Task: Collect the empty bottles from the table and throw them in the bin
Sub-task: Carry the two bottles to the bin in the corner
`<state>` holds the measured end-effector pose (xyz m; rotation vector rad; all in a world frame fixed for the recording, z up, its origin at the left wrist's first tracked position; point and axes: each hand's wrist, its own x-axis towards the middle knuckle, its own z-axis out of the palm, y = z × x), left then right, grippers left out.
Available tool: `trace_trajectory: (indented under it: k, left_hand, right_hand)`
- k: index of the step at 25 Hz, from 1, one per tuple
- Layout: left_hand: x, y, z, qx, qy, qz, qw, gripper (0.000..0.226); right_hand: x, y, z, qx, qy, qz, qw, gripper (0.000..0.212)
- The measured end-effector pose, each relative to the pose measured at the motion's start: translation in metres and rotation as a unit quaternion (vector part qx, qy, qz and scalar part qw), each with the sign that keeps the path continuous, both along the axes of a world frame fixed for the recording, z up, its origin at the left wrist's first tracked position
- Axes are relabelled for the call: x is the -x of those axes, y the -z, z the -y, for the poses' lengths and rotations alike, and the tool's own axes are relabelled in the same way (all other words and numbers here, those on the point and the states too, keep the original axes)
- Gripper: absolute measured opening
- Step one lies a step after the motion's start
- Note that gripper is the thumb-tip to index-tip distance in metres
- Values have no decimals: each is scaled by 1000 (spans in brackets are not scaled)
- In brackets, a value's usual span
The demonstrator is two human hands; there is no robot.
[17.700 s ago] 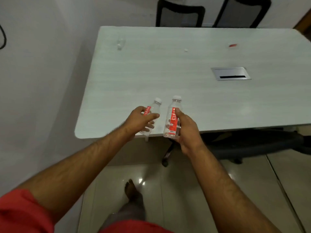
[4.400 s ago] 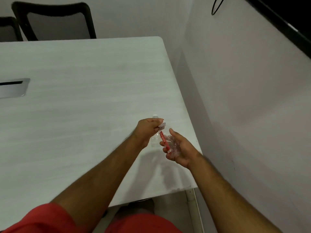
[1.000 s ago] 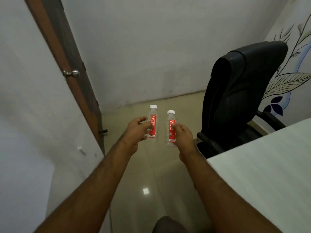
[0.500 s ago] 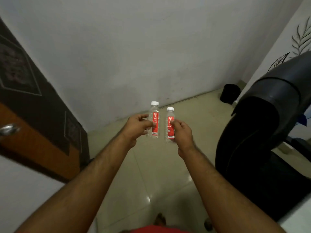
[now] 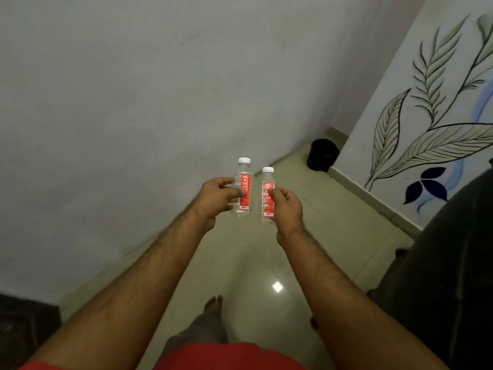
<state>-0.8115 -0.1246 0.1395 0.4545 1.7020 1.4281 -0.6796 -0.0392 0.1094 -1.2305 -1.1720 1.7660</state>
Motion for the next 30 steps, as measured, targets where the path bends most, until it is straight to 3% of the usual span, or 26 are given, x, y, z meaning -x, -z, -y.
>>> trace_trajectory:
  k: [9,14,21,24,30]
  left_hand:
    - [120,-17,-288,17,182,-10,983,39]
    - [149,19,-465,46,216,-21,975,59]
    - [170,41,-707,96,242,-10,965,56]
    - [178,49,-798,109,247,7,963,54]
    - [207,131,-991,154,275,-21,949,46]
  right_hand:
    - [91,-11,-236,10,152,24,988,30]
    - [114,26,-397,29,197,14,980,30]
    - [127,47,-632,81,203,54,974,23]
    - [139,54,-719,98,199,71,972,30]
    - [171,120,-899,136,219,128,958,17]
